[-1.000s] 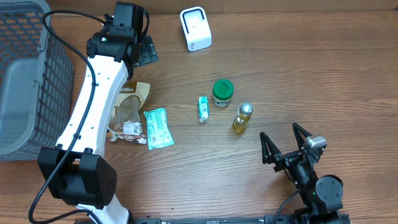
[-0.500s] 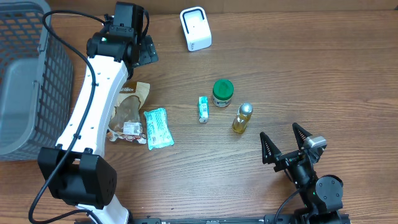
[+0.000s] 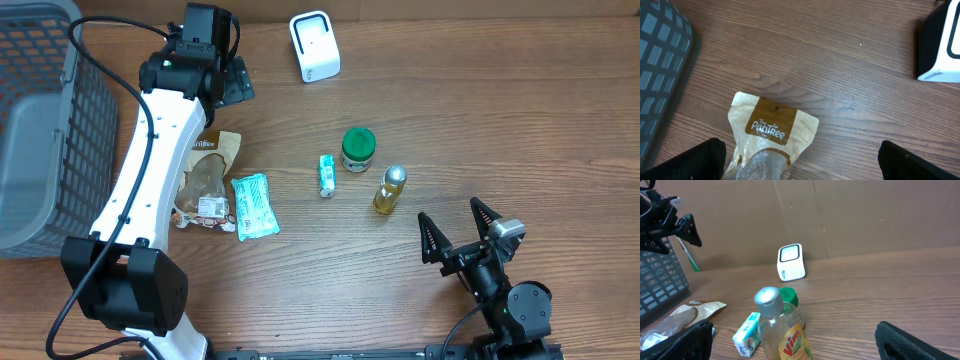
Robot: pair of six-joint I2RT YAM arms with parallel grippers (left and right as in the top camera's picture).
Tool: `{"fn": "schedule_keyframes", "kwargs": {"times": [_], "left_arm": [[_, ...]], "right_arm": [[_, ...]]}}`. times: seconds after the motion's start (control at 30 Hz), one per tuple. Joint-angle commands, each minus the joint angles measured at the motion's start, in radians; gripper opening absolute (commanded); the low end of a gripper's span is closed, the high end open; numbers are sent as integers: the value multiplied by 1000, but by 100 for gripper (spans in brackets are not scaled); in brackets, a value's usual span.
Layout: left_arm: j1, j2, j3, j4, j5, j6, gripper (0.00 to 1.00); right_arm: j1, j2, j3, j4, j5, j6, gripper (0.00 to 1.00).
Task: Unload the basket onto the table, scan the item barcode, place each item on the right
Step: 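Raise the right arm and reach toward the yellow Vim bottle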
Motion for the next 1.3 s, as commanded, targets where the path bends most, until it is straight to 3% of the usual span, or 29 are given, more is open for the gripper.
{"fn": "schedule_keyframes", "kwargs": {"times": [0.0, 0.97, 1.27], "left_arm": [[-1, -15, 12, -2, -21, 11, 100], [-1, -14, 12, -2, -21, 11, 100], [-1, -14, 12, -2, -21, 11, 100]], "right_arm": [[8, -5, -10, 5, 9, -8, 100], [8, -5, -10, 5, 8, -6, 100], [5, -5, 3, 0, -37, 264, 100]]}}
